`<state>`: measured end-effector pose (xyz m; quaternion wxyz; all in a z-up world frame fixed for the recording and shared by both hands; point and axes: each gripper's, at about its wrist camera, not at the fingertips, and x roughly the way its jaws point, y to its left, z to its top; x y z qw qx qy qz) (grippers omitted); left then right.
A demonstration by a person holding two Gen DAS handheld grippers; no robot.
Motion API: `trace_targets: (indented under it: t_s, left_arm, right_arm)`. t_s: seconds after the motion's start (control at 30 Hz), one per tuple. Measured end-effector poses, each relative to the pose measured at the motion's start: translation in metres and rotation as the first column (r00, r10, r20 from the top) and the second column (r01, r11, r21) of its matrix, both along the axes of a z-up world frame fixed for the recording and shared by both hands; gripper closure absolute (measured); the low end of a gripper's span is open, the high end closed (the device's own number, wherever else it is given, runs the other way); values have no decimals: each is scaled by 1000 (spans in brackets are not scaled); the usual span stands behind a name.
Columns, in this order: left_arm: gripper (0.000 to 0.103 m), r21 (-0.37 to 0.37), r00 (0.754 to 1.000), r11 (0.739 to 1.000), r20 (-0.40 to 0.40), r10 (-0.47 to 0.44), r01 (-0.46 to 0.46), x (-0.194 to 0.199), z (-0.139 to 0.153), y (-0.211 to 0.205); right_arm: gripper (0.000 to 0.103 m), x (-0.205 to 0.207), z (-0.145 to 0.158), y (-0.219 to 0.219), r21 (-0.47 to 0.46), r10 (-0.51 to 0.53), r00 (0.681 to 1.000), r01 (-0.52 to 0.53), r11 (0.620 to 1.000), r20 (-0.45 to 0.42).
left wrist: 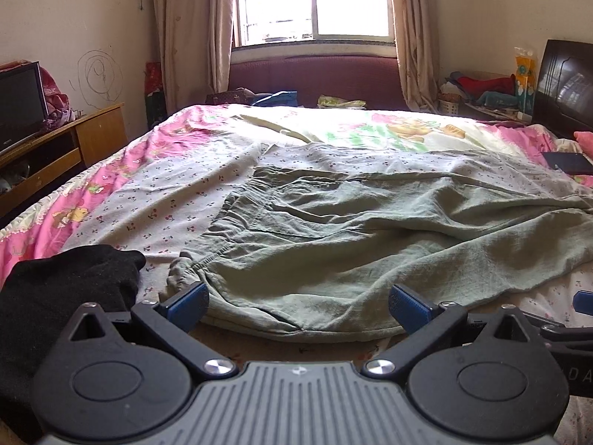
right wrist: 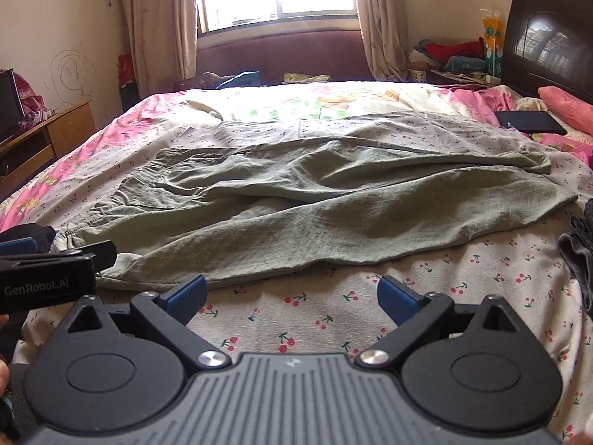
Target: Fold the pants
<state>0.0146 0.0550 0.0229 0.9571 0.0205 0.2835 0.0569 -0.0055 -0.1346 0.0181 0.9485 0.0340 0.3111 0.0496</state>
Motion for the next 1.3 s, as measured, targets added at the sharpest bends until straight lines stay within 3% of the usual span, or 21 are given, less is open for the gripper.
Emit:
trace_targets:
  t_s: [0.1, 0.2, 0.23, 0.3, 0.37, 0.43, 0.47, 0.5, 0.53, 0.67, 0.73, 0.77, 0.9, 1.0, 1.1, 1.2, 1.3]
  left_arm:
    - [0, 50, 996, 995, 16, 84, -85, 14, 1, 28]
    - [0, 16, 991, 991, -25, 130, -129, 33, -3, 60]
    - [0, 47, 989, 989, -41, 144, -142, 40, -7, 68]
    - [0, 113, 987, 984, -61, 148, -141, 49, -16, 78]
    - [0, 115, 986, 988, -124, 114, -100, 60, -33, 89]
    - [24, 75, 982, 996, -175, 70, -58, 64, -45, 98]
    - [31, 45, 980, 998, -193, 48, -40, 65, -48, 102]
    - [41, -6, 978, 1000, -207, 16, -17, 66, -52, 105]
    - [45, -23, 978, 1000, -207, 4, -9, 65, -52, 106]
    - [52, -20, 980, 1000, -199, -26, 22, 64, -51, 107]
    - [53, -48, 977, 998, -210, -41, 32, 63, -52, 114]
    - [53, -59, 976, 998, -215, -42, 30, 62, -52, 117]
    - [50, -76, 975, 996, -216, -52, 36, 55, -53, 128]
    - [48, -30, 978, 999, -204, -46, 41, 52, -47, 121]
    - [48, 64, 987, 997, -156, -39, 50, 45, -35, 106]
    - [48, 120, 992, 991, -112, -54, 67, 40, -24, 91]
    - [47, 148, 990, 981, -82, -111, 122, 39, -15, 69]
  right_arm:
    - [5, 16, -1, 19, 8, 55, 999, -55, 998, -2]
    - [8, 33, -6, 36, 24, 110, 994, -110, 994, -16]
    - [9, 39, -8, 42, 29, 133, 991, -133, 991, -22]
    - [9, 47, -12, 58, 31, 186, 982, -185, 982, -26]
    - [9, 55, -17, 75, 13, 247, 969, -247, 969, -27]
    - [12, 58, -22, 94, -25, 308, 951, -309, 951, -23]
    - [13, 58, -24, 103, -43, 340, 940, -341, 939, -22]
    - [15, 58, -26, 112, -60, 372, 928, -372, 926, -23]
    - [18, 58, -28, 121, -80, 404, 914, -405, 911, -27]
    - [38, 56, -33, 155, -179, 512, 858, -512, 840, -53]
    - [63, 56, -35, 170, -229, 533, 843, -534, 814, -72]
    - [68, 59, -38, 176, -236, 540, 836, -547, 803, -102]
    - [69, 66, -46, 187, -145, 553, 812, -579, 802, -186]
    - [70, 65, -40, 172, -67, 537, 825, -554, 830, -177]
    - [71, 67, -28, 133, 22, 443, 882, -446, 895, -159]
    - [69, 69, -21, 74, 48, 285, 946, -281, 959, -152]
    - [68, 70, -18, -1, 37, 60, 987, -55, 998, -152]
